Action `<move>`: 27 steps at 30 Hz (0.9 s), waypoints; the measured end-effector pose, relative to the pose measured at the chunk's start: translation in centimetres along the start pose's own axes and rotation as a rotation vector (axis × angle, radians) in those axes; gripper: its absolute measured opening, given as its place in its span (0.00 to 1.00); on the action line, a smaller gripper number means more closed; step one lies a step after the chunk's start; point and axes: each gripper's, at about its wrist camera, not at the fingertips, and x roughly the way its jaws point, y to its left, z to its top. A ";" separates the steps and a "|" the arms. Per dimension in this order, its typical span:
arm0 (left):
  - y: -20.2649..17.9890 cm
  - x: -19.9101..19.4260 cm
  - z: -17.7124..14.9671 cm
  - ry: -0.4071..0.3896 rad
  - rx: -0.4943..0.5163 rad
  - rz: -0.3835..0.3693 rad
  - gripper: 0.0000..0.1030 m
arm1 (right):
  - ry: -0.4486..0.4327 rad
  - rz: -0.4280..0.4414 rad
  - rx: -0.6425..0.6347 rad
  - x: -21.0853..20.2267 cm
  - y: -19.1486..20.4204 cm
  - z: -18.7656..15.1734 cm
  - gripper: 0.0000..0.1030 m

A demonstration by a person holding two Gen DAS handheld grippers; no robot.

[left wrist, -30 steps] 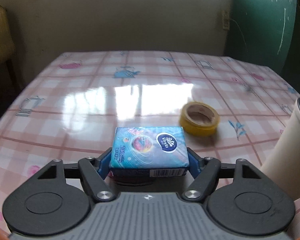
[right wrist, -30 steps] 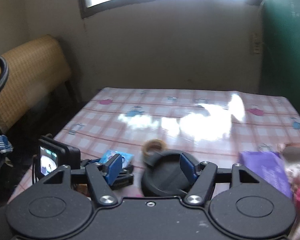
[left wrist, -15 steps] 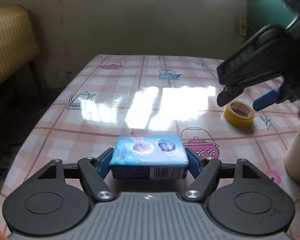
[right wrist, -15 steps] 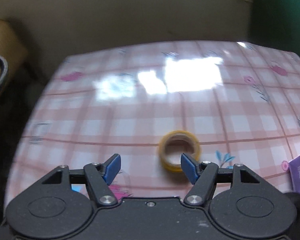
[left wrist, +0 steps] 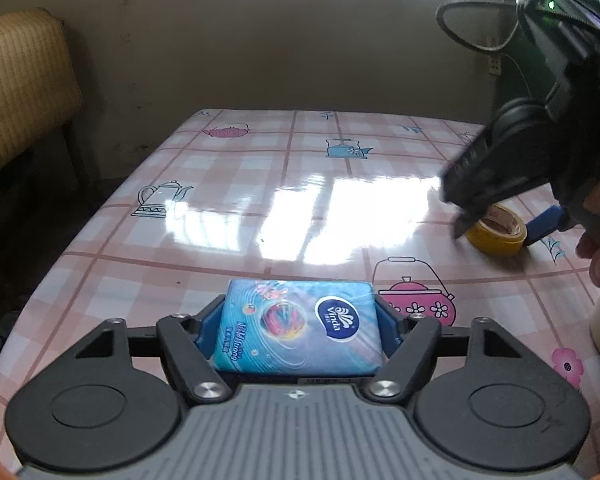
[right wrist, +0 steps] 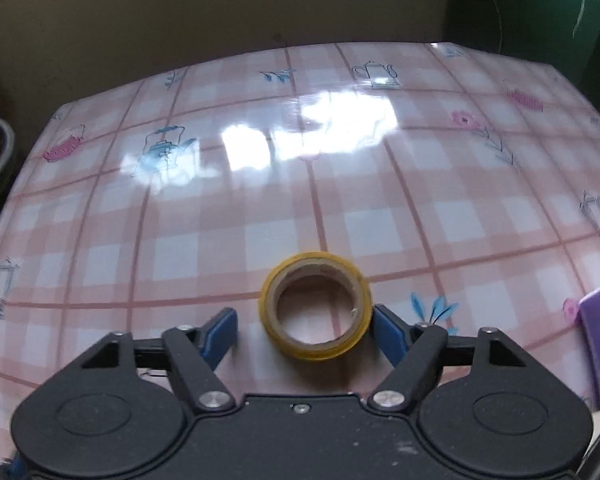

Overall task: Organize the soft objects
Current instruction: 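Lift tissue pack with left tool while right gripper closes on yellow tape roll, then carry tissue pack in left tool and tape roll in right tool to box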

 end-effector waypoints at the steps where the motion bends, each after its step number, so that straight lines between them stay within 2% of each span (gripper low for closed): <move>1: 0.0 -0.1 0.1 -0.006 0.000 0.011 0.73 | 0.002 0.032 0.012 -0.1 -0.3 -0.1 0.68; 6: 0.7 -1.8 0.7 -0.019 -0.051 0.026 0.73 | -0.023 0.097 -0.028 -2.4 -0.3 -1.0 0.68; 15: 1.1 -6.4 2.4 -0.041 -0.104 0.080 0.73 | -0.162 0.230 -0.238 -10.5 0.5 -4.4 0.68; 18: 0.9 -8.1 2.6 -0.047 -0.113 0.089 0.73 | -0.208 0.300 -0.300 -12.5 0.6 -5.0 0.68; 27: 0.5 -12.5 3.6 -0.064 -0.129 0.128 0.73 | -0.284 0.307 -0.383 -18.0 -1.2 -7.5 0.68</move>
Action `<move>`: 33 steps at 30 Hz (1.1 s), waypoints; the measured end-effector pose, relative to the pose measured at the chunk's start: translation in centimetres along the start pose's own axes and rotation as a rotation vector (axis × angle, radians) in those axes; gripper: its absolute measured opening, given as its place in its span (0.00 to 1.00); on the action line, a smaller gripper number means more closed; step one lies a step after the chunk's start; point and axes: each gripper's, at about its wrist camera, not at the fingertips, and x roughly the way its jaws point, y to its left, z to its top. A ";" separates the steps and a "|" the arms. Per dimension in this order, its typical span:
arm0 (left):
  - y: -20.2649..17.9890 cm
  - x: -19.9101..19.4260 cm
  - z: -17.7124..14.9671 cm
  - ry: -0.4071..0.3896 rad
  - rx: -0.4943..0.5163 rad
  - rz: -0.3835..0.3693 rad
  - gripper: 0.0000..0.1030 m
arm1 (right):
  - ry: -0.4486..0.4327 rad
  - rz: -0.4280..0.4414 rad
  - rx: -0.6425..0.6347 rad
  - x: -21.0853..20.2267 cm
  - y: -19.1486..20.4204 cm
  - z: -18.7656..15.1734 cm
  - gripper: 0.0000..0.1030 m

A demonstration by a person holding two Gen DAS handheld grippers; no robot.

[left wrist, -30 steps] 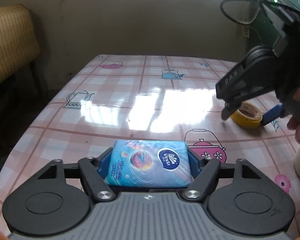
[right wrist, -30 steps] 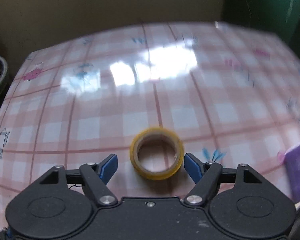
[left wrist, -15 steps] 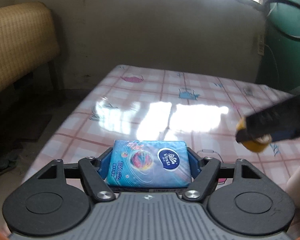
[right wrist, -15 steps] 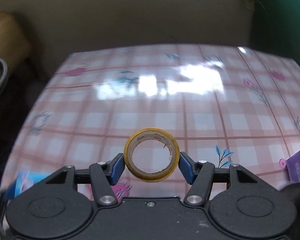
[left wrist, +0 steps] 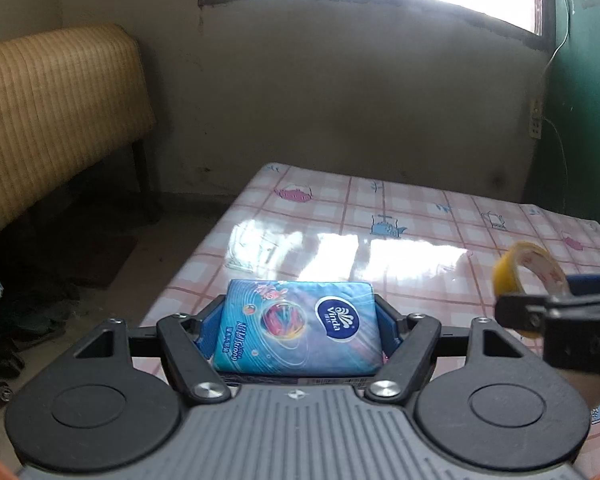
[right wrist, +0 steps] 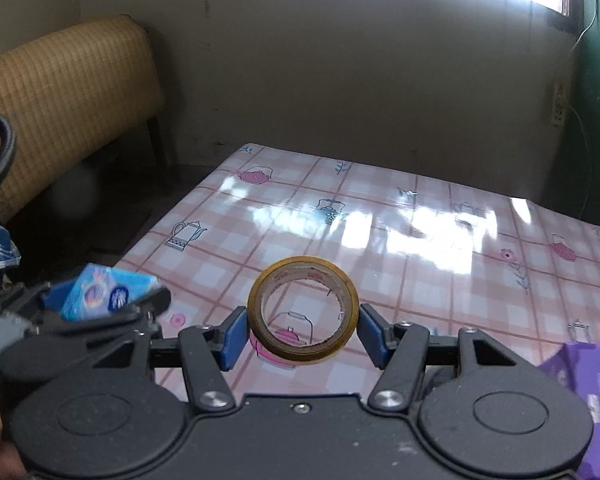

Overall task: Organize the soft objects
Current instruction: 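Carry tissue pack in left tool and tape roll in right tool to box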

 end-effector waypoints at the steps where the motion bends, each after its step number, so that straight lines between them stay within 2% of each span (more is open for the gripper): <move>1: -0.2 -0.2 0.2 -0.002 0.003 -0.001 0.73 | -0.002 -0.003 -0.004 -0.7 -0.3 -0.2 0.68; 10: -2.4 -3.1 0.2 -0.026 0.036 -0.014 0.73 | -0.018 -0.019 0.015 -4.2 -1.9 -2.0 0.68; 33: -5.6 -4.0 0.0 -0.023 0.052 -0.073 0.73 | -0.041 -0.038 0.043 -7.0 -4.1 -3.2 0.68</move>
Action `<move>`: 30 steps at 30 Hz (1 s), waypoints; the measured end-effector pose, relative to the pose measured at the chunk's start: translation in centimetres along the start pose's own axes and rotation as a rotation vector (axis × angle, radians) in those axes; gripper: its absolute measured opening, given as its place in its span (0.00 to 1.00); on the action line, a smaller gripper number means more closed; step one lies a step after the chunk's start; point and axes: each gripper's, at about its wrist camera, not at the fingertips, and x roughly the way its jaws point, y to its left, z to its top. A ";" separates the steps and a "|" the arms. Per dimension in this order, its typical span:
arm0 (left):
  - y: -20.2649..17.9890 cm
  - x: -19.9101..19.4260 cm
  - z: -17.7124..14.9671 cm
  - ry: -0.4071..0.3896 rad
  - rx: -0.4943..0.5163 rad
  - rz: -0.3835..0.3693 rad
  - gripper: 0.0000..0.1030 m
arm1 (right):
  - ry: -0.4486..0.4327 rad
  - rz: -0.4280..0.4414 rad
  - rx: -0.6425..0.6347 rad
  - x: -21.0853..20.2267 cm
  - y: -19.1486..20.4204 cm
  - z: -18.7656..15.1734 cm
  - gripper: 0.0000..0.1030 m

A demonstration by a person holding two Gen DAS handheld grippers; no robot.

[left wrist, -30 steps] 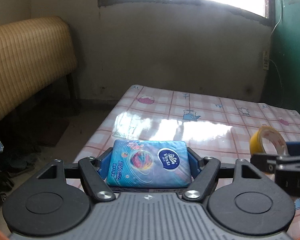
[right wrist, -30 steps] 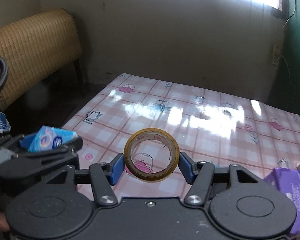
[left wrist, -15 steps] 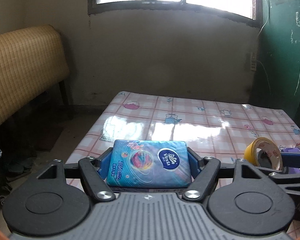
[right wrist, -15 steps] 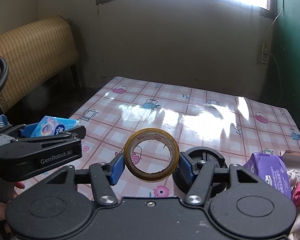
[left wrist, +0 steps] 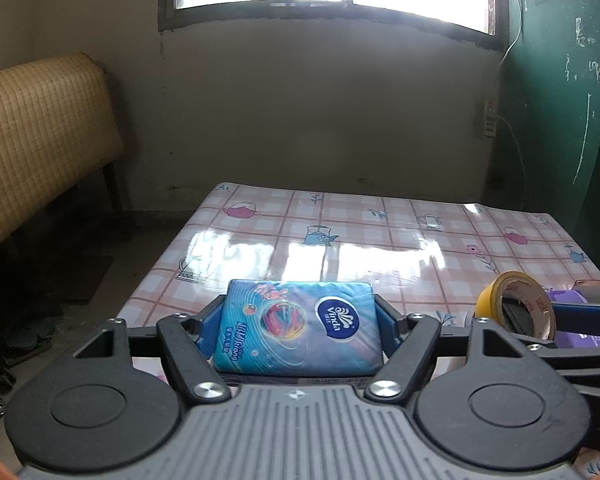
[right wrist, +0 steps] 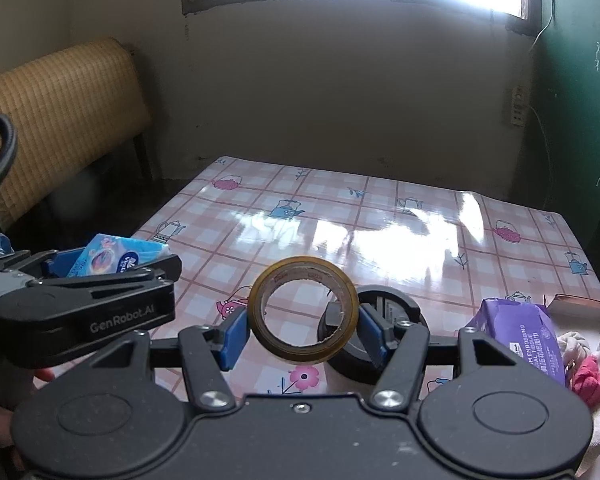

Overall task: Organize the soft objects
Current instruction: 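Carry tissue pack in left tool and tape roll in right tool to box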

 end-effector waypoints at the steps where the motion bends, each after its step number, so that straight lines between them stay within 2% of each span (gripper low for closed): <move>1: -0.1 0.0 0.0 0.001 0.000 -0.002 0.73 | -0.001 -0.001 -0.001 -0.1 0.0 0.0 0.68; 30: -2.1 0.0 0.0 0.001 0.030 -0.046 0.73 | -0.017 -0.037 0.045 -1.2 -1.6 -0.4 0.68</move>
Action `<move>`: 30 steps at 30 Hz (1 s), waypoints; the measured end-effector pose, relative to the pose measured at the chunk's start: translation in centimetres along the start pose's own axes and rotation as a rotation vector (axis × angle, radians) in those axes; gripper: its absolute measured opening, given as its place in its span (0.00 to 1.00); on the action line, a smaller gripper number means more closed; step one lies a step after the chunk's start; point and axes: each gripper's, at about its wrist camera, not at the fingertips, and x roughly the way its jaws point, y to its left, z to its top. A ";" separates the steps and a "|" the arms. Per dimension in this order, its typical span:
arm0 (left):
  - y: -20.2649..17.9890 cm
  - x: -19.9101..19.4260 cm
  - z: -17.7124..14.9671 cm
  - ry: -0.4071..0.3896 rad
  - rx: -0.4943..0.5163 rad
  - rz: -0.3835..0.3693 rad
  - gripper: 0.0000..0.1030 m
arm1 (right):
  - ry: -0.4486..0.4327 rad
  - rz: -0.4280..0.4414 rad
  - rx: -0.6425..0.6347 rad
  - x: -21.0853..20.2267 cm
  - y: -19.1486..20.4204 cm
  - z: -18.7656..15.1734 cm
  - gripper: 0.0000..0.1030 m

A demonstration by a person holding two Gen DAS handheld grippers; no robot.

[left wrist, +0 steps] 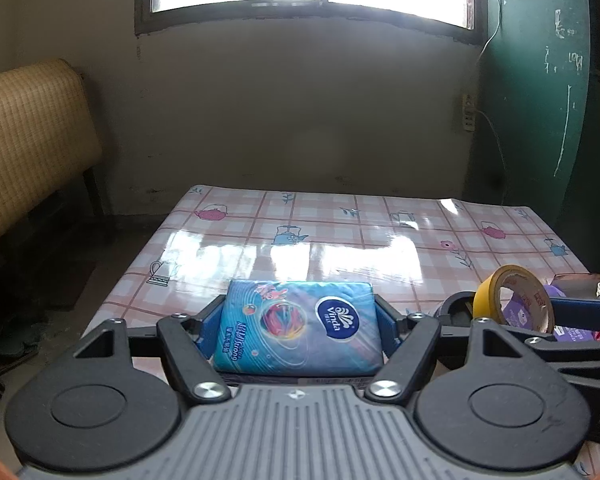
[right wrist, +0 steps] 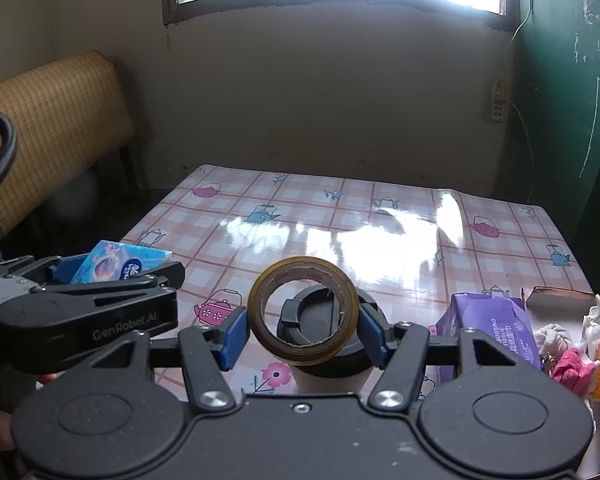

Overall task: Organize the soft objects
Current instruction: 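Carry tissue pack in left tool and tape roll in right tool to box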

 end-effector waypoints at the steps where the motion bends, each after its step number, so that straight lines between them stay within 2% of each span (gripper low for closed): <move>1: -0.1 0.0 0.0 0.000 0.002 0.000 0.73 | -0.001 -0.001 0.001 0.0 0.0 0.0 0.68; 18: -1.1 -0.1 0.2 -0.005 0.017 -0.007 0.73 | -0.006 -0.022 0.015 -0.2 -0.6 0.3 0.68; 30: -3.2 0.0 0.8 -0.007 0.031 -0.030 0.73 | -0.020 -0.050 0.030 -0.6 -2.6 0.8 0.68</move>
